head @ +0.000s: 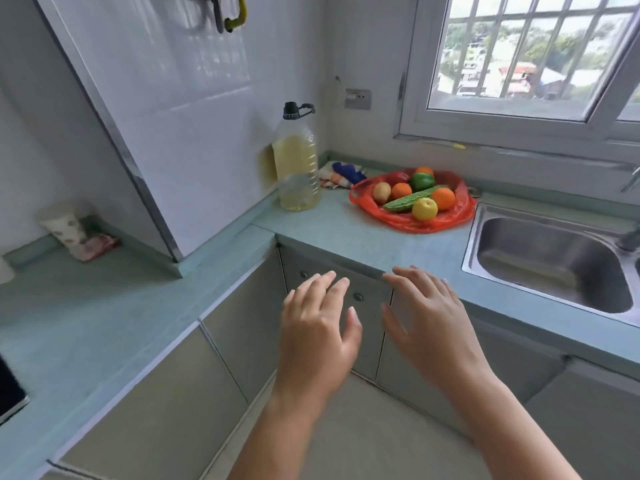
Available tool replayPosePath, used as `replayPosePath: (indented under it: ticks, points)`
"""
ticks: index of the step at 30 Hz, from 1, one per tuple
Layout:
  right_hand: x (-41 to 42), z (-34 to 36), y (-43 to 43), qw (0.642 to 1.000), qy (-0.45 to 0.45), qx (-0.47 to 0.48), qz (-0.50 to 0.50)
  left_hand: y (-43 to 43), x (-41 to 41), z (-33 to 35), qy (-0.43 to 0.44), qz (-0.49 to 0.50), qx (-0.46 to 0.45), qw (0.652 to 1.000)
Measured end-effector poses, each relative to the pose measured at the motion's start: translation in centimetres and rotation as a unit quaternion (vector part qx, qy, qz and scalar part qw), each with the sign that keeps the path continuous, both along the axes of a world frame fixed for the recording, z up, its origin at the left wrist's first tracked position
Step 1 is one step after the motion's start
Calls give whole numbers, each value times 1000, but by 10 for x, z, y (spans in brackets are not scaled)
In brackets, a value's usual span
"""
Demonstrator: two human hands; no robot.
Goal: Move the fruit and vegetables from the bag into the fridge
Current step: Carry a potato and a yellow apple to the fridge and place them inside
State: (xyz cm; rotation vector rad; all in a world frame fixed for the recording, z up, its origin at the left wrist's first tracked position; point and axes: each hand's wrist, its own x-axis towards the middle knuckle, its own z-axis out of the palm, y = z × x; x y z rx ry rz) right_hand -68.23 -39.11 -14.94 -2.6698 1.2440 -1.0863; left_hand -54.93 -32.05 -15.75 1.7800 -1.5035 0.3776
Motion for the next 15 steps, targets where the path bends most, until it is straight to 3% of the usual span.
replayPosePath:
  ticks: [15]
  points:
    - [11, -28, -252, 995, -18, 11, -102, -274, 26, -9, -9, -132, 72, 989]
